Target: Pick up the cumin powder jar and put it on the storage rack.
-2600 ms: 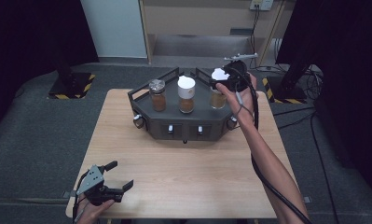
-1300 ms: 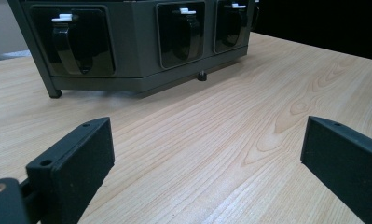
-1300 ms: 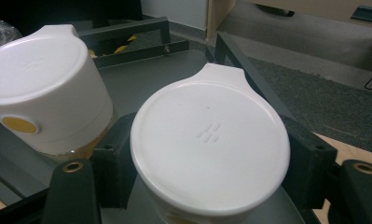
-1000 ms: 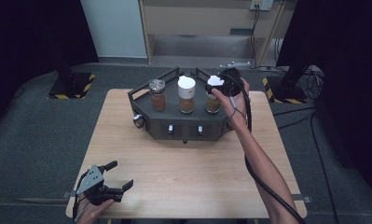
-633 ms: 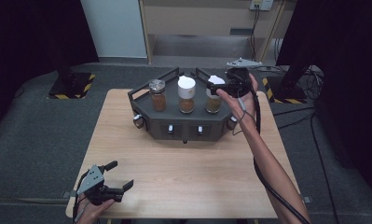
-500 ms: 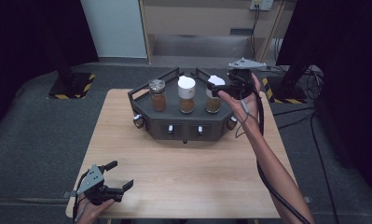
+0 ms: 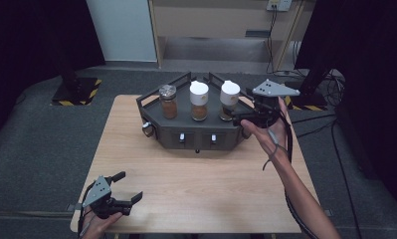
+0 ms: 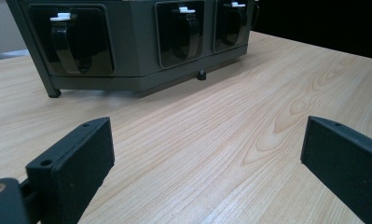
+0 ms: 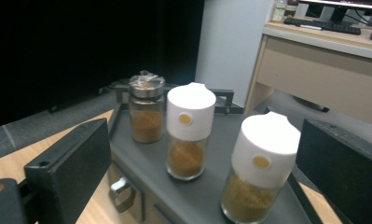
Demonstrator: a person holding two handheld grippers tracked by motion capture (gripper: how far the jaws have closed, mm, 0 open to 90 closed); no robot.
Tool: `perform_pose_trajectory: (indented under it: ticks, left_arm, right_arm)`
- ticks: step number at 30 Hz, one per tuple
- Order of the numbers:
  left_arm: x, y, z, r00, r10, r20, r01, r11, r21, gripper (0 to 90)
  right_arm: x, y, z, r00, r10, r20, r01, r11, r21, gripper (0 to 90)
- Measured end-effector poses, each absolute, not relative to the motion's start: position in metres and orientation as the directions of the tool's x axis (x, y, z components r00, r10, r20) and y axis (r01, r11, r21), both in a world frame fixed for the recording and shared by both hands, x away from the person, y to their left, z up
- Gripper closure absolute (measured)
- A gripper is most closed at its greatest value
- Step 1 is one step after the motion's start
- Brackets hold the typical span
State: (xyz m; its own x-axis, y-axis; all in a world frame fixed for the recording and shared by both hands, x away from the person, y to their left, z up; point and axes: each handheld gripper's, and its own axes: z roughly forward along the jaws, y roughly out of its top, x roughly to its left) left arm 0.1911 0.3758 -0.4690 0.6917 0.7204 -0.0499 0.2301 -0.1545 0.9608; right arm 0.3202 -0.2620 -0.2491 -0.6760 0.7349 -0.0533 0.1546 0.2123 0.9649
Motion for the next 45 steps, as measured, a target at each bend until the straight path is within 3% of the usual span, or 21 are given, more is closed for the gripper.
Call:
perform_pose_trajectory:
  ticks: [29,45]
  left_arm:
    - [0.194,0.375,-0.471,0.686,0.726,-0.054,0.245,-0.160,0.956,1.4]
    - [0.193,0.374,-0.470,0.686,0.726,-0.049,0.241,-0.163,0.957,1.4]
  right_arm:
    - [0.245,-0.320,-0.318,-0.696,0.718,0.010,0.186,0.167,0.968,2.4]
    - [0.196,-0.341,-0.352,-0.655,0.755,-0.036,0.149,0.176,0.973,2.0]
